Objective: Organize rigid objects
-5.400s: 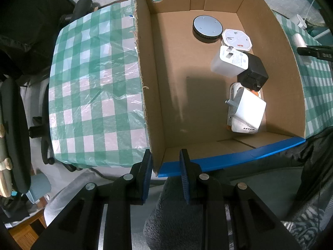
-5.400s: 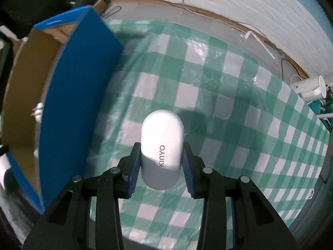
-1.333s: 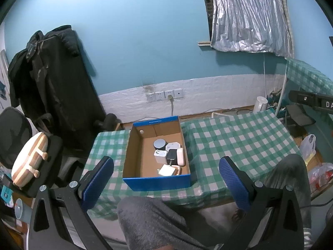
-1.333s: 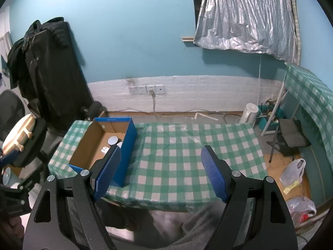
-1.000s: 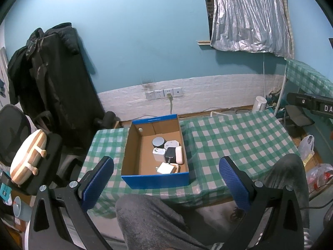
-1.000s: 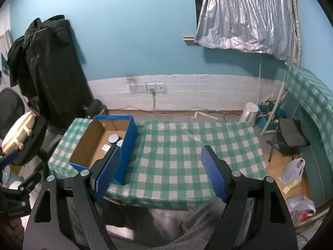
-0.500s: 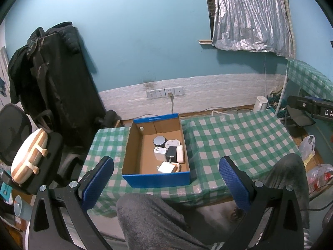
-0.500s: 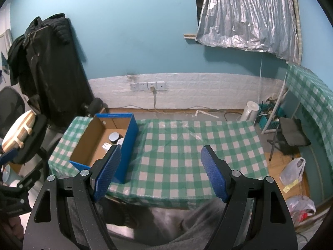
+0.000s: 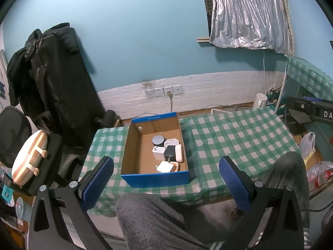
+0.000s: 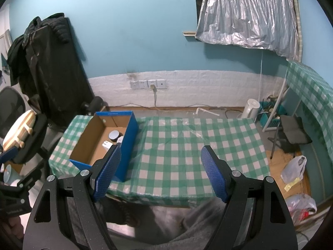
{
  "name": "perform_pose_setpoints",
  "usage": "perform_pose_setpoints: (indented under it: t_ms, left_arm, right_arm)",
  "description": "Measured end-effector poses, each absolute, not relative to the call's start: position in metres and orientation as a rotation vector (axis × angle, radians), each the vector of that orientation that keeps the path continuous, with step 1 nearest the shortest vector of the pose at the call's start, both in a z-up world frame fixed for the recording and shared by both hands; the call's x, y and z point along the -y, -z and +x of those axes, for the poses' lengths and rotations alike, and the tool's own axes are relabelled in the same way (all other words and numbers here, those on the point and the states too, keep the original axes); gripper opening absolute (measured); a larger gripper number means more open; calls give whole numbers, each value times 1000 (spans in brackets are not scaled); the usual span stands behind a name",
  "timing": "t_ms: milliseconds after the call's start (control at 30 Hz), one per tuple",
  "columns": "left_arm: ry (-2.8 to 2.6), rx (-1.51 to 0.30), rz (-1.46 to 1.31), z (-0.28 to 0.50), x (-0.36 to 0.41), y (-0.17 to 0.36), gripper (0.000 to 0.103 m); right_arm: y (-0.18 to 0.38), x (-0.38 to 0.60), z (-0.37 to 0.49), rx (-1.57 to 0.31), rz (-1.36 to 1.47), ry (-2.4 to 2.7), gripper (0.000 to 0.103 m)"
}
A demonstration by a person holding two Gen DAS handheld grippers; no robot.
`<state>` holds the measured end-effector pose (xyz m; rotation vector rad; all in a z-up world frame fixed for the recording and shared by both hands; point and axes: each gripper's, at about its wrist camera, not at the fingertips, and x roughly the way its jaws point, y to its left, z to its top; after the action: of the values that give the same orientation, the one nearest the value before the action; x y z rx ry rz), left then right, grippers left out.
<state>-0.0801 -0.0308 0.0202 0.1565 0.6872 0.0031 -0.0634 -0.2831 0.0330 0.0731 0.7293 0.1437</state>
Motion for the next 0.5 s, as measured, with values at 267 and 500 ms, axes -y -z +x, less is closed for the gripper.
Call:
perform_pose_setpoints:
  t_ms: [267, 500]
  left_arm:
    - [-1, -690, 157, -79, 32, -19, 102]
    - [-1, -693, 160, -80, 35, -18, 102]
  right_arm:
    - [-31, 283, -64, -733, 72, -146, 79]
    - [-29, 283, -63, -736, 75, -145, 79]
